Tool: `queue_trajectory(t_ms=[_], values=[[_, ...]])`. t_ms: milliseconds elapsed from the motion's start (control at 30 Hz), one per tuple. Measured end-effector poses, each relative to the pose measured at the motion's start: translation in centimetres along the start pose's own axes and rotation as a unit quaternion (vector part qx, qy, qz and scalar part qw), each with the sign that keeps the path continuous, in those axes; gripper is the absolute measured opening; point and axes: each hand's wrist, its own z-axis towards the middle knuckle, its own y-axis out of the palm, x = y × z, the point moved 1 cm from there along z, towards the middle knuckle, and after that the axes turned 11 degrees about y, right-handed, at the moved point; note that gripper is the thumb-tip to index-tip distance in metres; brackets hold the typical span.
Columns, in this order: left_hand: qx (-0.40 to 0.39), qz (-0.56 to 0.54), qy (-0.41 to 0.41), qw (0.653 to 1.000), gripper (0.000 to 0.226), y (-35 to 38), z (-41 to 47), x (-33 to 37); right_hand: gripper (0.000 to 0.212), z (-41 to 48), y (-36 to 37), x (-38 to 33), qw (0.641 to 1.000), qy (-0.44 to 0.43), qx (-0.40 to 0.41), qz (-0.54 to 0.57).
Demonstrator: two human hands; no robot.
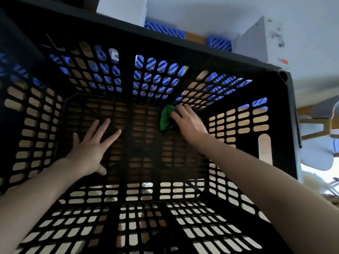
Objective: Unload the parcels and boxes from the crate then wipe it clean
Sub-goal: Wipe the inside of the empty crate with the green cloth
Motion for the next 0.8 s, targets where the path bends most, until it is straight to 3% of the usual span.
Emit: queue_trajectory(t_ms=[67, 133, 267, 367, 467, 533, 667, 733, 800], values=[[-0.002, 0.008, -0.004, 1.000, 0.141, 0.0, -0.1, 0.0, 0.044, -3.0, 0.4, -1.3, 0.999, -0.037, -0.028, 0.027], [-0.004, 0.017, -0.005, 1.000, 0.141, 0.0, -0.1, 0.0, 0.049, -7.3, 0.8, -2.2, 0.987, -0.129, -0.086, 0.043], [-0.006, 0.000, -0.002, 1.000, 0.142, 0.0, -0.1, -0.1, 0.035, -14.6, 2.0, -3.0, 0.915, -0.313, -0.253, 0.025], [-0.006, -0.002, -0.002, 1.000, 0.143, 0.2, 0.0, -0.3, 0.031, -12.9, 1.9, -2.2, 0.909, -0.362, -0.204, -0.010], [-0.002, 0.004, -0.003, 1.000, 0.144, 0.4, 0.2, -0.5, 0.033, -7.4, 1.1, -1.0, 0.947, -0.304, -0.100, -0.006], [0.001, 0.006, -0.004, 1.000, 0.145, 0.4, 0.3, -0.5, 0.034, -3.8, 0.5, 0.3, 0.975, -0.219, -0.029, -0.011], [0.000, -0.008, 0.003, 1.000, 0.144, 0.3, 0.2, -0.4, 0.047, 0.4, -0.2, 1.9, 1.000, -0.006, -0.010, -0.012], [-0.003, -0.002, 0.001, 1.000, 0.143, 0.1, 0.1, -0.2, 0.046, -0.5, 0.2, 1.2, 1.000, 0.014, -0.021, -0.013], [-0.008, 0.004, -0.003, 1.000, 0.141, -0.1, -0.1, 0.1, 0.048, -3.8, 0.6, -0.3, 0.996, -0.064, -0.058, -0.018]])
